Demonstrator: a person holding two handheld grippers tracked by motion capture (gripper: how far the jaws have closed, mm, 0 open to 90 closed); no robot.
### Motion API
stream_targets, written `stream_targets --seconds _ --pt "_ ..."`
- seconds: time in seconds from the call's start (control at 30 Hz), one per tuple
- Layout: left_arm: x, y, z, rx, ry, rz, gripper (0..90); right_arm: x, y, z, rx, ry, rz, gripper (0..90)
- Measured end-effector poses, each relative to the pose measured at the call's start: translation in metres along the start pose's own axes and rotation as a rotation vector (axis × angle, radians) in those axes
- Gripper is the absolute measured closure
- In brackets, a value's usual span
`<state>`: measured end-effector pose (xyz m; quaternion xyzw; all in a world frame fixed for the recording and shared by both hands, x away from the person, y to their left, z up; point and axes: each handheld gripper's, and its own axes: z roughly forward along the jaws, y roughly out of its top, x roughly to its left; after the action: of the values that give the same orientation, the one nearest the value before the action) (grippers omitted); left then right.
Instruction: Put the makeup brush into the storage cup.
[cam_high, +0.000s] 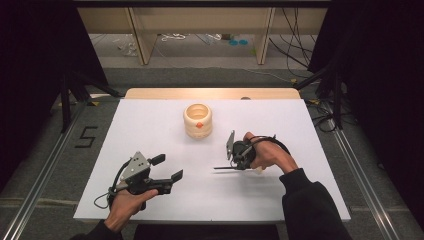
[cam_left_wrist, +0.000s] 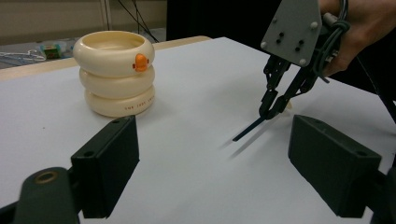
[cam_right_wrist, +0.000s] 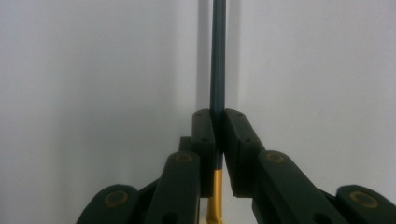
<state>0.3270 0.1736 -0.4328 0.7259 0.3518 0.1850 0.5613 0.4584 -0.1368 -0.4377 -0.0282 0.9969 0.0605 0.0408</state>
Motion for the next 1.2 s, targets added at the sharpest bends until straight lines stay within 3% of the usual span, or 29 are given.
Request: stream_targets --seconds 0.07,0.1,0.27,0.3,0.33,0.4,0.47,0.53,0.7,0.87,0.93,1.03,1.2 --pt "0.000 0.000 0.000 0.006 -0.005 -0.004 16.1 0.002 0.001 -0.006 -0.029 -0.015 -0.004 83.1" --pt "0.000 -0.001 0.001 0.006 -0.004 -0.025 16.1 0.003 0.002 -0.009 -0.015 -0.022 -0.004 83.1" --pt "0.002 -0.001 0.006 0.049 -0.029 -0.028 16.0 0.010 0.012 -0.023 -0.060 -0.069 -0.094 83.1" --pt "0.001 -0.002 0.007 0.063 -0.033 -0.031 16.0 0.010 0.012 -0.023 -0.060 -0.069 -0.094 83.1" --pt "0.001 -0.002 0.008 0.073 -0.043 -0.026 16.0 0.014 0.013 -0.027 -0.036 -0.065 -0.063 83.1" --pt "0.000 -0.002 0.010 0.088 -0.053 -0.026 16.0 0.014 0.017 -0.029 -0.075 -0.083 -0.129 83.1" --pt "-0.002 -0.001 0.012 0.111 -0.074 -0.038 16.5 0.021 0.020 -0.032 -0.049 -0.070 -0.101 83.1" --pt "-0.003 -0.001 0.017 0.130 -0.112 -0.053 16.8 0.024 0.024 -0.034 -0.052 -0.081 -0.115 83.1" --pt "-0.006 -0.001 0.024 0.188 -0.163 -0.049 20.8 0.033 0.038 -0.035 -0.050 -0.082 -0.175 83.1" --pt "-0.013 0.000 0.034 0.238 -0.192 -0.031 24.2 0.037 0.045 -0.035 -0.046 -0.084 -0.222 83.1" --pt "-0.014 0.000 0.038 0.259 -0.210 -0.021 25.5 0.038 0.049 -0.035 -0.043 -0.083 -0.267 83.1" --pt "-0.014 0.000 0.043 0.288 -0.216 -0.015 28.4 0.043 0.055 -0.034 -0.038 -0.080 -0.275 83.0" --pt "-0.011 0.001 0.046 0.338 -0.230 -0.050 32.4 0.048 0.061 -0.028 -0.053 -0.055 -0.316 83.0"
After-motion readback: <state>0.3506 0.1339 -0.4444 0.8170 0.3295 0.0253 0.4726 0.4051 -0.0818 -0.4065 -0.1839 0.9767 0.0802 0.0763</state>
